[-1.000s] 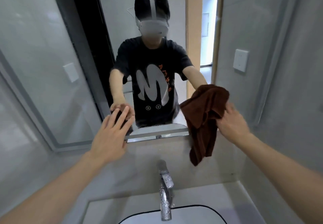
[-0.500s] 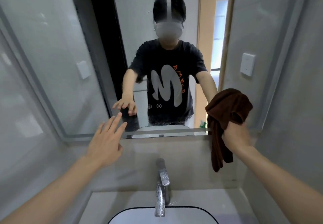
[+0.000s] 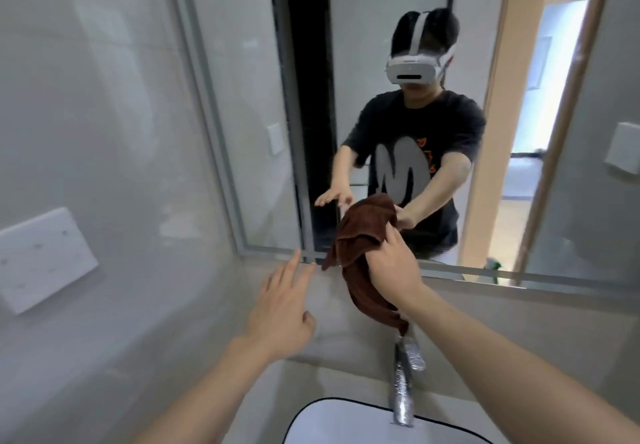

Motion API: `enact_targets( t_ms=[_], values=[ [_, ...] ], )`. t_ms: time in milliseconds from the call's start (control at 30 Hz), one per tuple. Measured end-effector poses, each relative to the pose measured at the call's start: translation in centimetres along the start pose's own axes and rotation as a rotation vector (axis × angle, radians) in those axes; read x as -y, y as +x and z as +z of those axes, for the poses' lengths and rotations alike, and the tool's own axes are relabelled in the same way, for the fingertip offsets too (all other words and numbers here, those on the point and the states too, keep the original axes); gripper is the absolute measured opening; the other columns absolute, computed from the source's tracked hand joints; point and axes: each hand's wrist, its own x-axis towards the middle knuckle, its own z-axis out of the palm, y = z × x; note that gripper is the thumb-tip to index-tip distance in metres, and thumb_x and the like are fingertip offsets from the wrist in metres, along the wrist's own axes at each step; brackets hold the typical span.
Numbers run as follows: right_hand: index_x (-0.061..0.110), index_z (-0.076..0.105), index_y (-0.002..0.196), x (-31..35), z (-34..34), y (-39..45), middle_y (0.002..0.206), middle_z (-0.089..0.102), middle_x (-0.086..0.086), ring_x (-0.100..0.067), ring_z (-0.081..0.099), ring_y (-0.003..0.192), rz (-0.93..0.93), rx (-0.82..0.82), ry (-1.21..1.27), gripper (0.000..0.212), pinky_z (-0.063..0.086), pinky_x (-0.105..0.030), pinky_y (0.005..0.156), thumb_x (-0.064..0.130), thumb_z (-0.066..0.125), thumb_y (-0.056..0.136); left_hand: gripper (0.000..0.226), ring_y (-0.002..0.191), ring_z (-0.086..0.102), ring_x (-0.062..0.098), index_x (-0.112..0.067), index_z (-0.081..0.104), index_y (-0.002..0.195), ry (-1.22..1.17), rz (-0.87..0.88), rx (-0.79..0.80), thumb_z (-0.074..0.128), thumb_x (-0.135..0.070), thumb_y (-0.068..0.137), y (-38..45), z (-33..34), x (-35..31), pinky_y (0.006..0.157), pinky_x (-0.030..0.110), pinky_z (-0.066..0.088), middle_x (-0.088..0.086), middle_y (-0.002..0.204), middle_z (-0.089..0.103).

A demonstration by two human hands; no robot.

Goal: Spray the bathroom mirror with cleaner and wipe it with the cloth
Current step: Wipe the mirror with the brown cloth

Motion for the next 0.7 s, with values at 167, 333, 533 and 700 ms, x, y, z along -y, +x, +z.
enact_targets(
  t_ms=[167,333,533,700],
  values=[
    [-0.005,0.051,0.138,5.1,-1.0,1.5,0.137,0.056,-0.024,-0.037,0.048,0.129,0.030,-0.106,0.226,0.058,0.054,-0.049,0.099,0.009,0.062,0.083,0.093,0.152,0.008,0.025,-0.029,0.007,0.155,-0.306,-0.165,0.059,0.059,-0.034,0.079,-1.2,-1.6,4.0,0.121,0.043,0.020,0.001,0.167,0.000],
    [0.006,0.054,0.125,9.3,-4.7,1.6,0.128,0.059,-0.018,-0.039,0.056,0.116,-0.008,-0.077,0.200,0.057,0.058,-0.041,0.082,0.015,0.074,0.074,0.111,0.141,0.032,0.012,-0.026,0.020,0.153,-0.796,-0.263,0.037,0.085,-0.048,0.065,-0.9,-2.8,4.6,0.113,0.029,0.029,-0.009,0.152,0.032],
    [0.017,0.063,0.110,11.0,-8.9,-1.5,0.120,0.065,-0.006,-0.033,0.050,0.123,-0.032,-0.036,0.020,0.050,0.035,-0.043,0.110,0.022,0.072,0.061,0.042,0.091,0.072,0.011,-0.025,0.061,0.105,-1.186,-0.185,0.109,0.083,-0.007,0.074,-0.9,-3.0,1.1,0.074,0.019,0.056,-0.010,0.097,0.076],
    [0.016,0.057,0.117,9.0,-9.4,-9.6,0.121,0.061,-0.004,-0.026,0.052,0.116,0.222,0.088,0.297,0.049,0.039,-0.021,0.089,0.027,0.076,0.073,0.030,0.096,0.073,0.022,-0.020,0.066,0.109,-1.290,-0.133,0.279,0.071,-0.003,0.085,-3.7,0.7,-2.4,0.094,0.044,0.055,0.003,0.103,0.077]
  ],
)
